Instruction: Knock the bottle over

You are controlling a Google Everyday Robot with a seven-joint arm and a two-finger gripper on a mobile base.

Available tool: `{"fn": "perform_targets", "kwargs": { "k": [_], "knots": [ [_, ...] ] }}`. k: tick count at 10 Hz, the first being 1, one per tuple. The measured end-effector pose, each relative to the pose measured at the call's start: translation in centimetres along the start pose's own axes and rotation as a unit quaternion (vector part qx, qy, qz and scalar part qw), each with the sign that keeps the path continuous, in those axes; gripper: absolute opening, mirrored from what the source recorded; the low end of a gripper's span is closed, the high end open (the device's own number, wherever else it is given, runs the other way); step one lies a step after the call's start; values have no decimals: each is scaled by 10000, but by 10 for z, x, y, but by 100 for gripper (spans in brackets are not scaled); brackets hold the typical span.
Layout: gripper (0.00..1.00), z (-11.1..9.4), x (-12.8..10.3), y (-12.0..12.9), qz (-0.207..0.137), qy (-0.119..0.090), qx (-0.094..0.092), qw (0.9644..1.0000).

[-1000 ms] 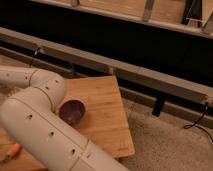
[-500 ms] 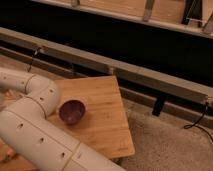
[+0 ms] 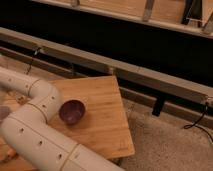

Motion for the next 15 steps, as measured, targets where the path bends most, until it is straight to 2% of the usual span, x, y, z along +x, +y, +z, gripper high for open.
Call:
{"fn": "perform_targets", "kwargs": {
  "k": [3, 5, 7, 9, 11, 12, 13, 15],
  "knots": [
    [0, -2, -30, 0, -110, -584, -84, 9982],
    [0, -2, -43, -3, -182, -853, -52, 9962],
    [0, 4, -50, -9, -196, -955, 92, 9952],
    [0, 8, -62, -19, -219, -1164, 394, 9922],
    [0, -2, -85, -19, -197, -1570, 597, 9856],
    [0, -15, -102, -14, -178, -1899, 665, 9794],
    [0, -27, -113, -14, -153, -2140, 710, 9741],
    [0, -61, -137, -18, -69, -2744, 890, 9575]
  ]
}}
